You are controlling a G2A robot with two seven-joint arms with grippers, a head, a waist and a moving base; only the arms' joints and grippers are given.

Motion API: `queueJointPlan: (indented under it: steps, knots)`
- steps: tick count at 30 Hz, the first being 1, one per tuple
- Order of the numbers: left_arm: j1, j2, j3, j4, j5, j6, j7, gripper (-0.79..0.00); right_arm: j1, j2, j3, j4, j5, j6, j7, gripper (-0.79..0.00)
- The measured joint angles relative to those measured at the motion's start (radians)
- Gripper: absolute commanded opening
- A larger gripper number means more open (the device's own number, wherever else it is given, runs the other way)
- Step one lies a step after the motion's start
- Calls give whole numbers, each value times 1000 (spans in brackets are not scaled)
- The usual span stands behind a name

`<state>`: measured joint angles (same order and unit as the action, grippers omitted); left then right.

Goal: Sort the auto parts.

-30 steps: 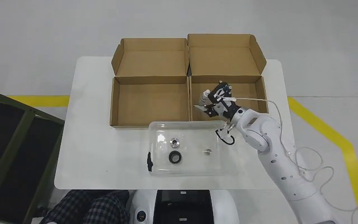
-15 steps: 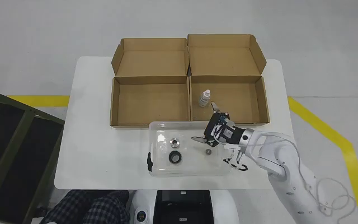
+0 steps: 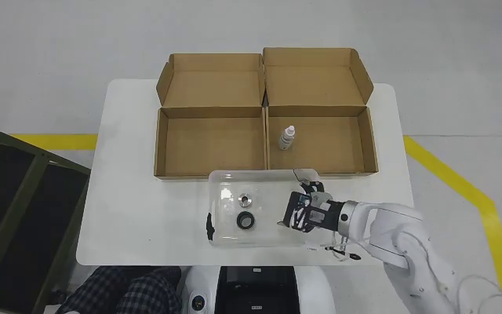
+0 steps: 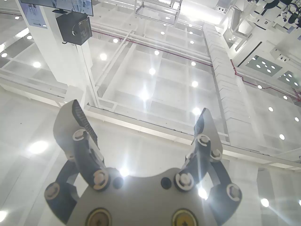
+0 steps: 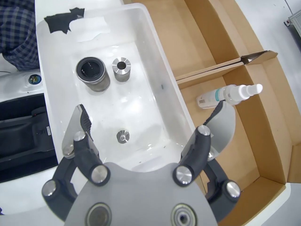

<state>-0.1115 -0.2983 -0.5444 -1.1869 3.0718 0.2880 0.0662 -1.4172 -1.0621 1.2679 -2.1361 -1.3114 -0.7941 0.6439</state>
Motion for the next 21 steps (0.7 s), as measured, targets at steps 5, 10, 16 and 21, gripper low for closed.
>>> queueJointPlan:
  steps: [5,10,16,21]
  knots:
    - [0,0,0,0,0,0,0,0,-11,5,-19,13,-60,-17,7,0]
    - [0,0,0,0,0,0,0,0,-8,9,-41,30,-117,-29,15,0]
    - [0,0,0,0,0,0,0,0,0,11,-70,54,-154,-37,26,0]
    - [0,0,0,0,0,0,0,0,23,10,-93,90,-161,-35,42,0]
